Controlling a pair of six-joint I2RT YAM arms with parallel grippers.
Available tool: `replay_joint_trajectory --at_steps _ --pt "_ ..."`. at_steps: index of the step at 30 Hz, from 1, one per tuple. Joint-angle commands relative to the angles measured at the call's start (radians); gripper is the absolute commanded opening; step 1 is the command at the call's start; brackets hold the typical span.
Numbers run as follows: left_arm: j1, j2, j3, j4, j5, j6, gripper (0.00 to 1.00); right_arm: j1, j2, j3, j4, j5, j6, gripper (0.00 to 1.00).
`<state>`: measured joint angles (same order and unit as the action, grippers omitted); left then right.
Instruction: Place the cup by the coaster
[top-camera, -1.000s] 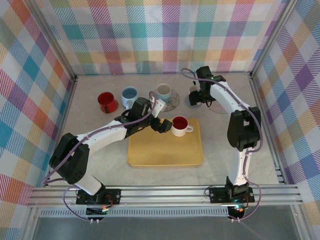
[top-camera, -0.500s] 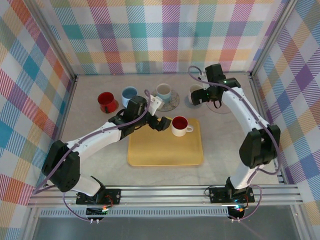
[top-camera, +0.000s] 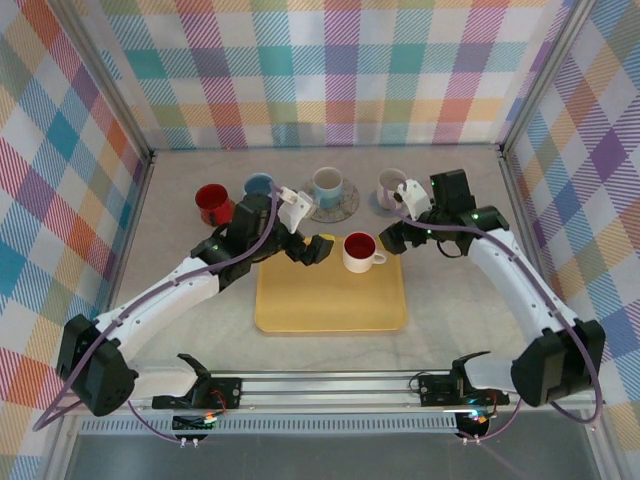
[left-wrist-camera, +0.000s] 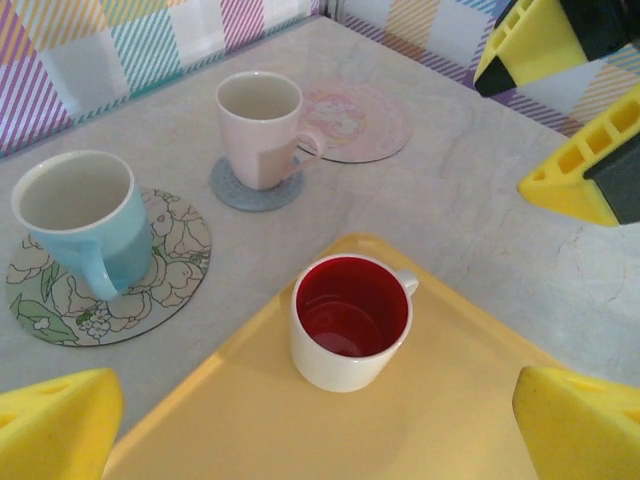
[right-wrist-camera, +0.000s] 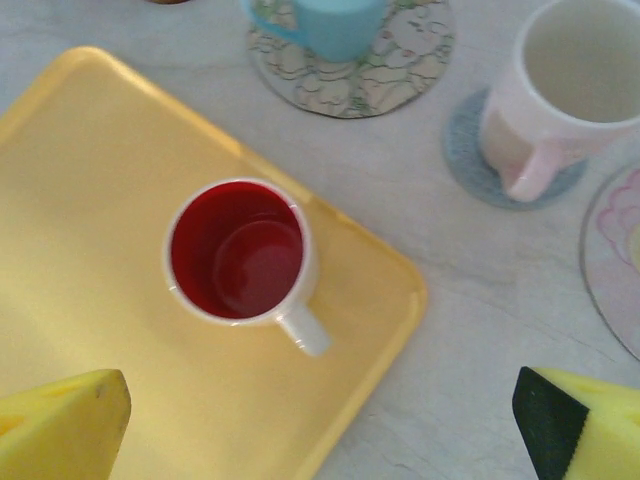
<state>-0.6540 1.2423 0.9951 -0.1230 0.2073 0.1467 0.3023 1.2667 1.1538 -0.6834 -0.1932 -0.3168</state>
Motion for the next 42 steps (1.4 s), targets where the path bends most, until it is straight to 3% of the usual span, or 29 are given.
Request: replay_joint_trajectory --at_steps 1,15,24,42 --pt "-0.01 -0.053 -0.048 -0.05 -0.01 0.013 1.0 0.008 -0.054 -0.046 0.051 -0.12 -0.071 0.99" --pt "-0.024 -0.159 -0.157 -0.078 -0.017 -0.036 1.0 0.026 0.003 -0.067 -0.072 -0.181 -0.219 1.0" --pt "-0.027 -0.165 -0.213 -0.069 -0.016 -0.05 1.0 0.027 0.126 -0.078 -0.05 -0.11 -0.253 0.97" --pt "-0.027 -0.144 -0.239 -0.078 -0.006 -0.045 1.0 0.034 0.351 -0.034 -0.013 -0.072 -0.367 0.83"
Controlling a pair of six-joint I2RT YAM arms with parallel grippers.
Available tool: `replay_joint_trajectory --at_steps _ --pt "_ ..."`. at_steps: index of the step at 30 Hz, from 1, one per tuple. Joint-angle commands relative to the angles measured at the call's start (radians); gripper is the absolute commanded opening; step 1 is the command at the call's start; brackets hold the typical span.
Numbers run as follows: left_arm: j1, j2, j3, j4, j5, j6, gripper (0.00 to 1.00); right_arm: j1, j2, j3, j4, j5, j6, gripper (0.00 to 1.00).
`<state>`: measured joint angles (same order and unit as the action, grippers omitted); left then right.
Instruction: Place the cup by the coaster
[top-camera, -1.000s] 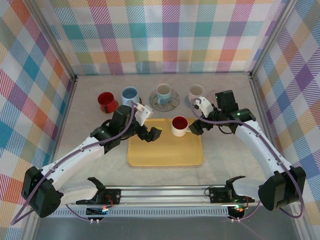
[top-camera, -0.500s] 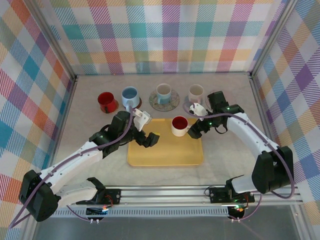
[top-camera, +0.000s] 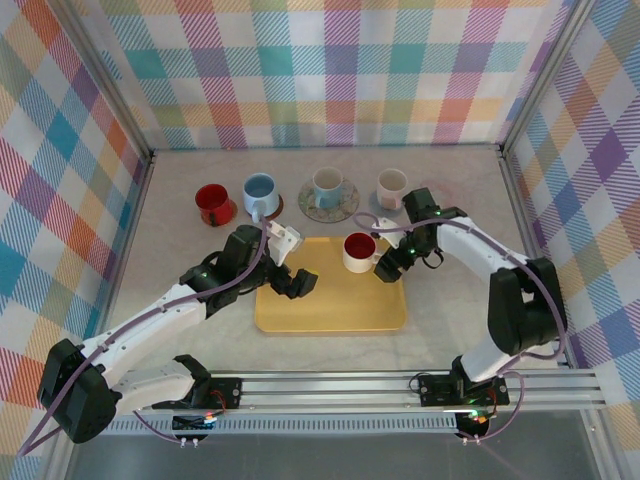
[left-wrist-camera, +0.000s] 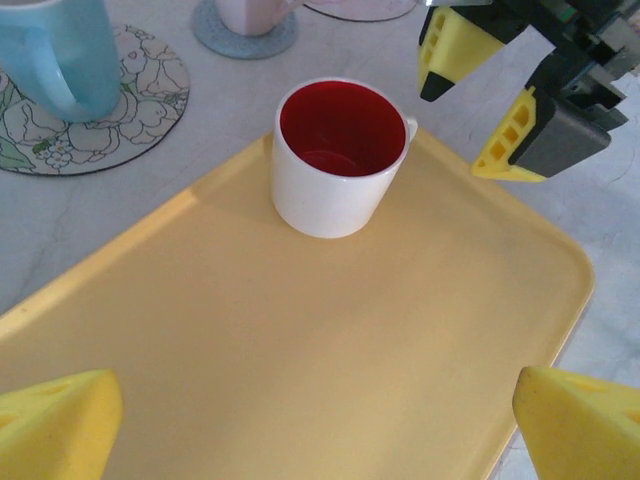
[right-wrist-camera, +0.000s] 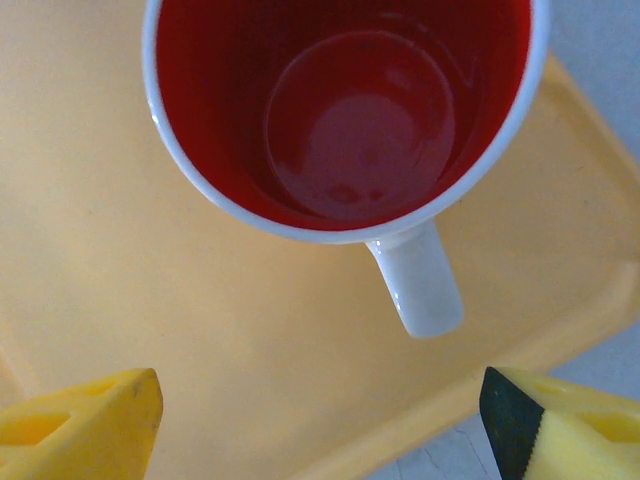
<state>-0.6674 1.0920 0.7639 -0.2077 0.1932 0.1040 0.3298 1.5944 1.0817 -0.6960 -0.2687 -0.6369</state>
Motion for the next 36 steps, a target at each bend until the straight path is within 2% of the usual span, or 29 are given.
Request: replay_joint_trajectory --at_steps 1,16,31,36 --pt "-0.014 0.005 -0.009 0.01 0.008 -0.004 1.0 0.005 0.032 0.042 0.001 0.004 -0.05 0.83" --pt "-0.014 0.018 -0.006 -0.004 -0.004 -0.001 1.0 0.047 0.161 0.095 0.033 -0.005 -0.086 0.71" --pt "-0.014 0.038 -0.003 0.007 0.004 -0.004 1.0 0.116 0.126 0.063 0.022 -0.049 -0.033 0.71" --pt "-0.014 0.035 -0.005 0.007 0.003 -0.007 1.0 0.129 0.108 0.038 0.058 0.004 0.032 0.72"
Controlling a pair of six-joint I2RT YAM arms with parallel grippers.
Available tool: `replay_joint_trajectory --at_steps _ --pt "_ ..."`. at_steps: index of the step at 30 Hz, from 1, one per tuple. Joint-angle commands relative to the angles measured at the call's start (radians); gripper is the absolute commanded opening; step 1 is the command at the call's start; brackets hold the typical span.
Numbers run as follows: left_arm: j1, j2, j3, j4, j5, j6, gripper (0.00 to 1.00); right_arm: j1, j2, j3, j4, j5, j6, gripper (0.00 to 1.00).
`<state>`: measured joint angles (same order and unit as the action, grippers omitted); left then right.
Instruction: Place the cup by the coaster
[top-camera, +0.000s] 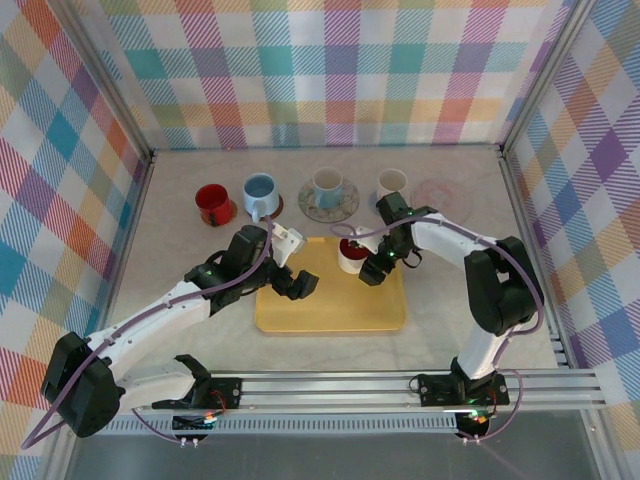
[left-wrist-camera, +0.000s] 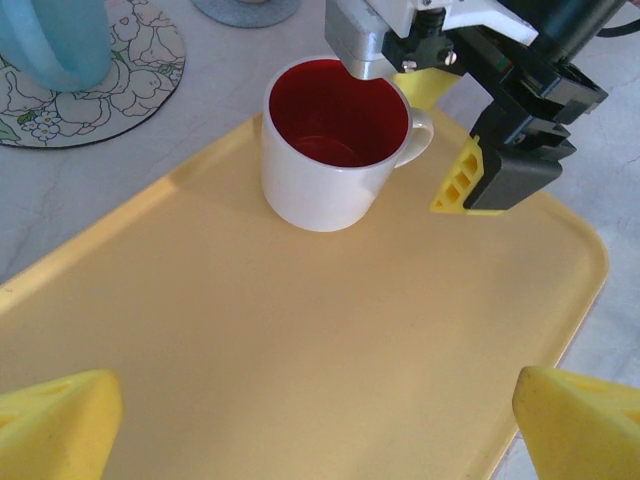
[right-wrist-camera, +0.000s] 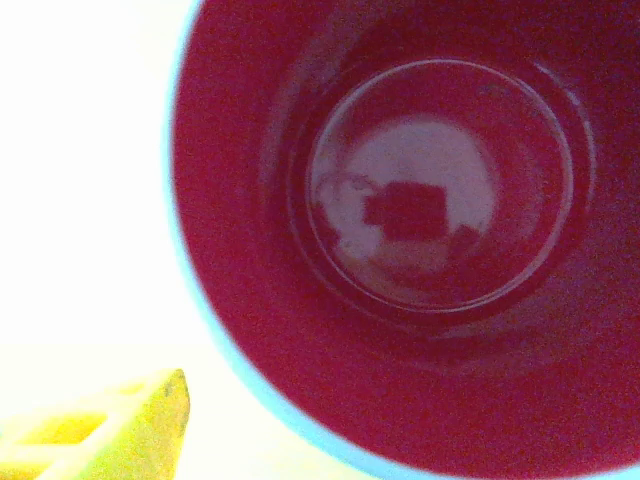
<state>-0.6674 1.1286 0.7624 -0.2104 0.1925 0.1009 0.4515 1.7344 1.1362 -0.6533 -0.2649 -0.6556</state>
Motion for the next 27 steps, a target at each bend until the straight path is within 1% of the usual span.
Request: replay_joint_trajectory --at_steps 1,11,15,21,26,27 --pt "-0.014 -0.002 -0.004 0.009 0.004 -0.004 1.0 0.009 -0.032 -0.019 0.023 0.02 0.071 0.72" --pt "-0.014 -0.006 -0.013 -0.003 -0.002 -0.003 1.0 0.033 -0.001 -0.031 0.118 0.153 0.125 0.65" --pt "-0.013 -0.009 -0.018 -0.001 -0.006 -0.006 1.0 0.044 0.006 -0.039 0.141 0.165 0.107 0.63" --pt "-0.014 -0.006 -0.021 0.003 -0.001 -0.006 1.0 0.058 0.029 -0.033 0.143 0.201 0.097 0.56" --pt "-0.014 -0.003 -0.019 0.005 -0.002 -0.006 1.0 0.062 0.03 -0.044 0.164 0.202 0.097 0.46" --pt "-0.014 -0.001 -0.018 0.008 -0.005 -0.006 1.0 0.064 0.032 -0.045 0.165 0.202 0.096 0.45"
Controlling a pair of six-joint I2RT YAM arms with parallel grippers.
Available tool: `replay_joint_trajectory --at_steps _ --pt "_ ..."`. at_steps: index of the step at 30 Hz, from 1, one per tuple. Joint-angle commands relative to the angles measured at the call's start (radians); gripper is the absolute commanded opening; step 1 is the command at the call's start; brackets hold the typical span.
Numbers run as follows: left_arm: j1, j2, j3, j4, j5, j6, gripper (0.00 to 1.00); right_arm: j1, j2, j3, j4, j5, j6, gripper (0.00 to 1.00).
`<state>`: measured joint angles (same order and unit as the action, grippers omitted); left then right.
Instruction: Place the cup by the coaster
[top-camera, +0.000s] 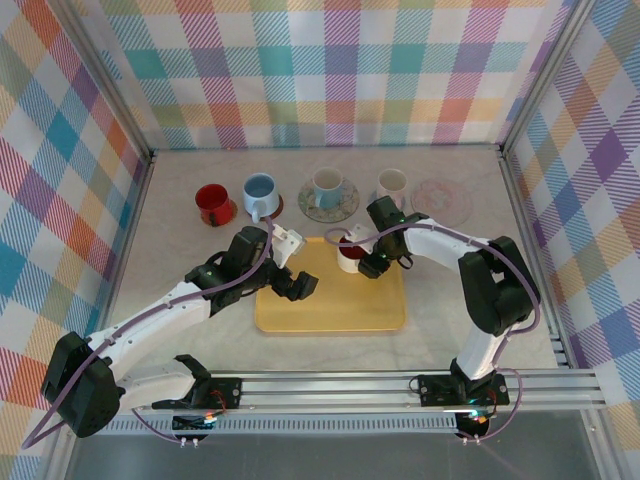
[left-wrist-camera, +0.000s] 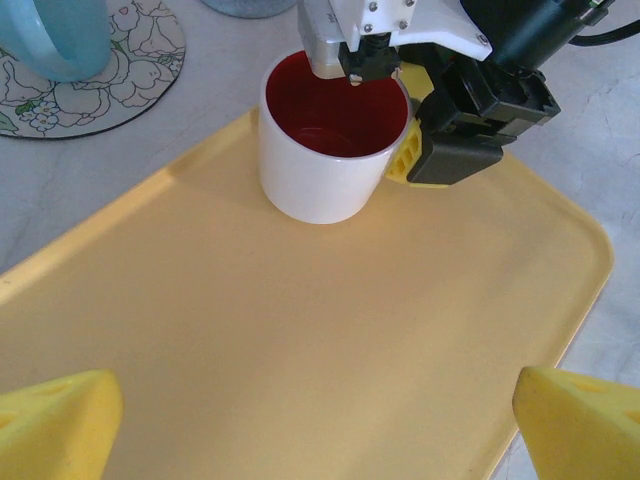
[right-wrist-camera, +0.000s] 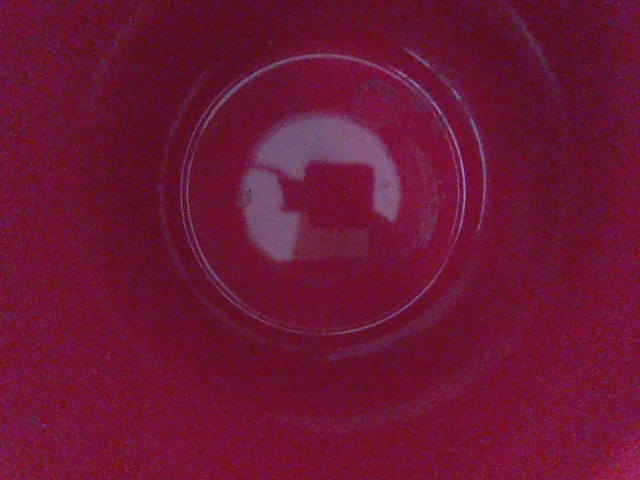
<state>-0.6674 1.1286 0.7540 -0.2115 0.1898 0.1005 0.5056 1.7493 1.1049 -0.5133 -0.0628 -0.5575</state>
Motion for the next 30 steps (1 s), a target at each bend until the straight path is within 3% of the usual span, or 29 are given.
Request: replay_joint_trajectory --at_steps 1,11,30 --pt "-0.013 0.002 -0.01 0.011 -0.004 -0.007 1.0 0.01 0.019 -0.017 0.028 0.0 -0.005 0.45" --pt "-0.014 0.015 -0.007 0.02 0.002 -0.011 1.0 0.016 0.023 -0.032 0.064 0.001 -0.006 0.39" --pt "-0.013 0.022 -0.005 0.021 0.009 -0.015 1.0 0.024 0.019 -0.032 0.081 0.003 0.02 0.16"
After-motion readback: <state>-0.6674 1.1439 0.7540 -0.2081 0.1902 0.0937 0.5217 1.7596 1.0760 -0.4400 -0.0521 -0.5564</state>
